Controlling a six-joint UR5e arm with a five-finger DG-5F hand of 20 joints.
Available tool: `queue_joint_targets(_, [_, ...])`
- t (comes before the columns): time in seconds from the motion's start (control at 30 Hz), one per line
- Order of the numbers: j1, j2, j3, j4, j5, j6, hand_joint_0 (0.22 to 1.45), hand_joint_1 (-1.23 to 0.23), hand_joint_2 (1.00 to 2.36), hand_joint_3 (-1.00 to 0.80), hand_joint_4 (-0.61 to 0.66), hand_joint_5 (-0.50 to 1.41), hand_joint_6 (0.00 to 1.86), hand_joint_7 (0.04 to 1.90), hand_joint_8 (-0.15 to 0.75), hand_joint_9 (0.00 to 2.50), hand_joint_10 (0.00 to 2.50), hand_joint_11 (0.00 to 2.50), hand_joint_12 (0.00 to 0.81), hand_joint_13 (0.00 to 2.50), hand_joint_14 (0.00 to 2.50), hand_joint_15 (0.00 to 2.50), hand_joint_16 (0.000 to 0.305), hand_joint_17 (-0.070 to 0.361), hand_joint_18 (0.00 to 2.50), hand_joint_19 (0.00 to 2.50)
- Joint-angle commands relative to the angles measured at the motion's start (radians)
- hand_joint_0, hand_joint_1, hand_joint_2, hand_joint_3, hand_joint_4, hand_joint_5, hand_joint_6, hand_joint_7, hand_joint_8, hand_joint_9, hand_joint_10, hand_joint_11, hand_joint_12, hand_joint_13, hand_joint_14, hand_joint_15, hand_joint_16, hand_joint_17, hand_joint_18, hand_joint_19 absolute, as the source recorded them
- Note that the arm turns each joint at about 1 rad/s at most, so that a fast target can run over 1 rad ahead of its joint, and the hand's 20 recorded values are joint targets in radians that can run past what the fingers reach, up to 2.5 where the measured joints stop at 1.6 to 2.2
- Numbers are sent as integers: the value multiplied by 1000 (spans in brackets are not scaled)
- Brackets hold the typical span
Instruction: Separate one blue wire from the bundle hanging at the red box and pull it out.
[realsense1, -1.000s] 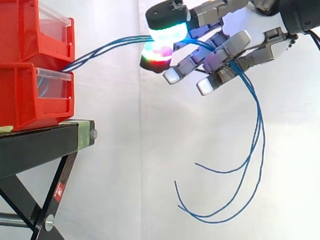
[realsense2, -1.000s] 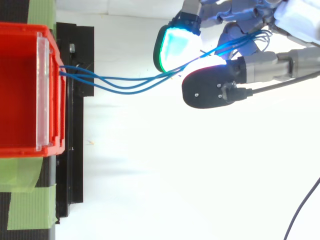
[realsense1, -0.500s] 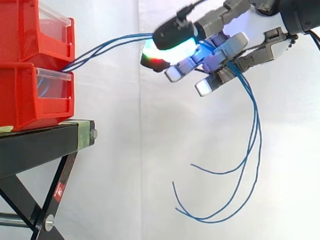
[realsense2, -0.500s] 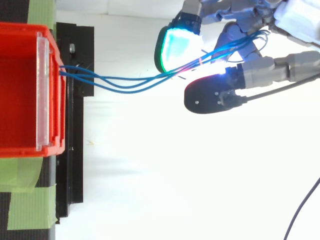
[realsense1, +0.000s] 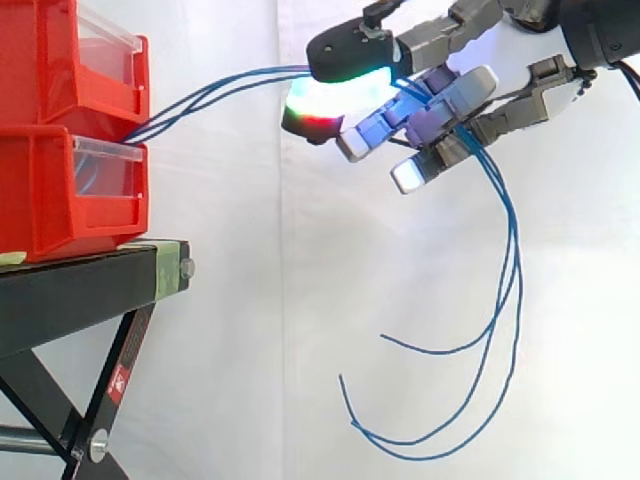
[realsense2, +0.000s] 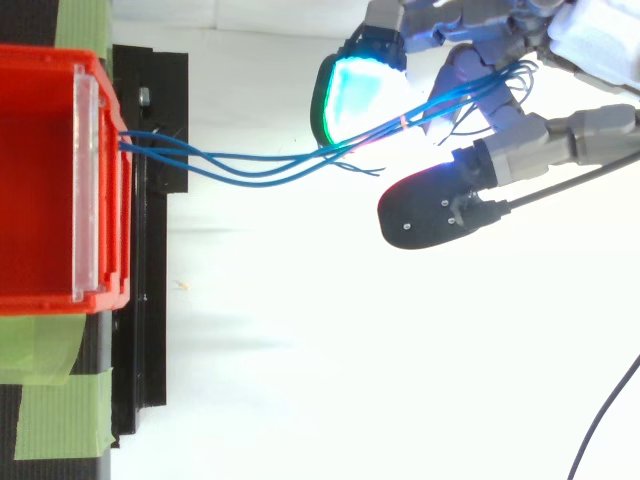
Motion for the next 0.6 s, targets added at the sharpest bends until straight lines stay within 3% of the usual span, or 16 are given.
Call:
queue_joint_targets(0.0, [0,0,1,-1,0,0,639,-985,1000,-500,73,-291,809,1077,234,528,8,1573,292,973,2500,443,54,122,766,885])
queue_joint_targets(0.1, [0,0,1,-1,0,0,604,-947,1000,-500,94,-283,803,1079,246,559,9,1570,293,991,2500,428,54,122,778,915])
queue_joint_targets(0.23, [0,0,1,-1,0,0,529,-764,1000,-500,141,-260,800,1075,294,651,9,1520,311,1054,2500,394,58,130,817,922])
queue_joint_targets(0.57, [0,0,1,-7,0,6,550,-684,1000,-497,154,-237,795,1088,291,744,12,1508,297,1097,2500,386,56,126,797,915])
